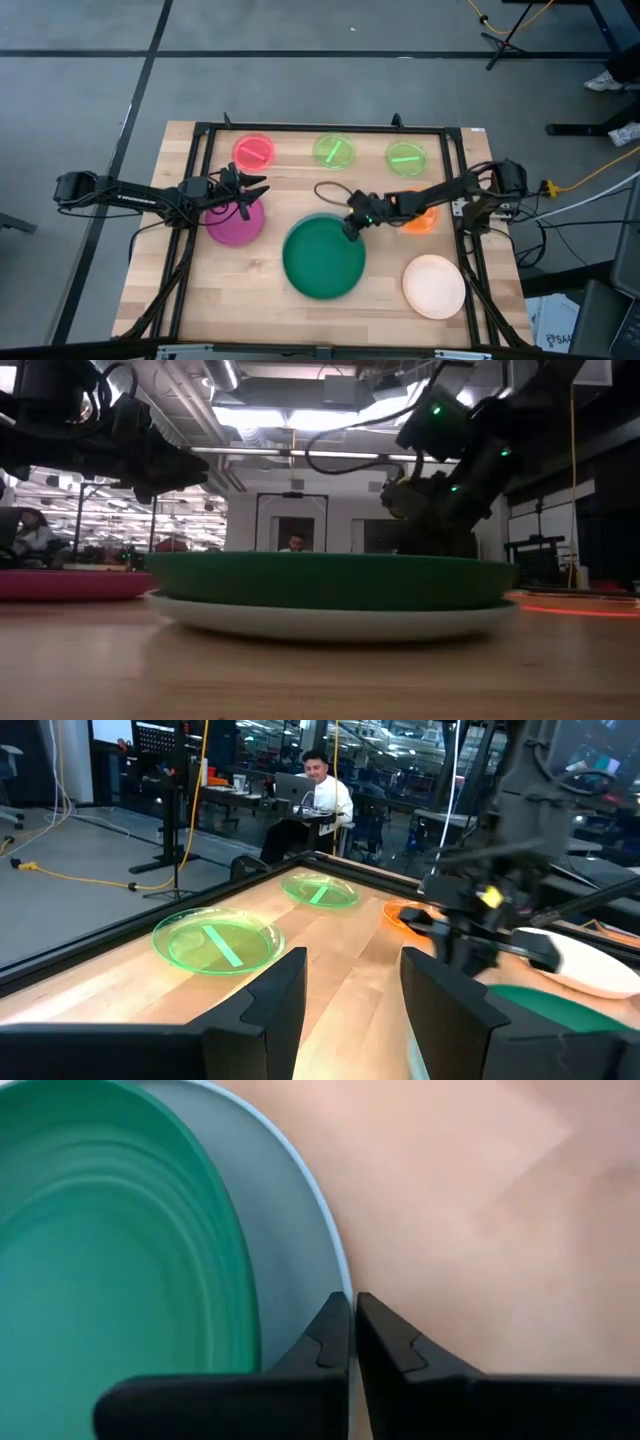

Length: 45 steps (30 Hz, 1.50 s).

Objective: Stack plastic plates
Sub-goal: Move the stacked plates to the center of the table, then stack the light orange plate on top of the green plate

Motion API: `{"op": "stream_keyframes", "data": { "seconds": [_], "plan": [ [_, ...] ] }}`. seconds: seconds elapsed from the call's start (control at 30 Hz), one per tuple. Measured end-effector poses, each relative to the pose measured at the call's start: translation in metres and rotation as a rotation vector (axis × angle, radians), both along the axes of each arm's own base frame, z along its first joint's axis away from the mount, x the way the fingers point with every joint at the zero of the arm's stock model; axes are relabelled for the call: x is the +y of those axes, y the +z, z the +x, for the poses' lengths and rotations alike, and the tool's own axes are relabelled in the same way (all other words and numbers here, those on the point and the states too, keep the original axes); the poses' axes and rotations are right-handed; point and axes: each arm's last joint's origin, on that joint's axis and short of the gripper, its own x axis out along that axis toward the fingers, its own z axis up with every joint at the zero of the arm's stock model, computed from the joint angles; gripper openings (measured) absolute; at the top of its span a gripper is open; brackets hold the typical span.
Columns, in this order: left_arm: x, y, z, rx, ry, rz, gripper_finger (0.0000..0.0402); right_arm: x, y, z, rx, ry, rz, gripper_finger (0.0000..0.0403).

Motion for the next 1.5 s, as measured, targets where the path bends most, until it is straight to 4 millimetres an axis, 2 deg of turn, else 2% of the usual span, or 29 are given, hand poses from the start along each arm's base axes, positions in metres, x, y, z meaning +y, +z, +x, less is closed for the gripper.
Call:
{"op": "stream_keyframes", "data": {
  "seconds": [0.13,0.37,0.53,0.73,0.9,1.07,1.27,1.5],
  "plan": [
    [0.0,0.0,0.0,0.0,0.0,0.0,0.0157,-0.022,0.0,0.0,0.004,-0.021,-0.006,0.0005],
    [0.0,0.0,0.0,0.001,0.0,0.0,0.0157,-0.04,0.0,-0.002,-0.004,0.017,0.043,0.001],
    [-0.001,0.0,0.001,0.002,-0.056,0.003,0.0157,-0.041,0.004,-0.003,-0.012,0.076,0.05,0.0061],
    [-0.003,0.0,0.001,0.012,-0.104,0.029,0.0157,-0.033,0.036,-0.017,-0.048,0.17,0.134,0.0149],
    [-0.003,-0.001,0.001,0.026,-0.115,0.028,0.0157,-0.014,0.062,-0.038,-0.005,0.223,0.091,0.0192],
    [-0.003,-0.002,0.001,0.03,-0.109,0.027,0.0157,0.003,0.072,-0.049,0.025,0.2,-0.045,0.0202],
    [-0.003,-0.004,0.002,0.088,-0.133,0.04,0.0157,0.02,0.066,-0.047,0.049,0.213,-0.127,0.0202],
    [-0.002,0.015,0.016,0.363,-0.126,-0.013,0.0157,0.028,0.063,-0.045,0.054,0.215,-0.218,0.0202]
  ]
}}
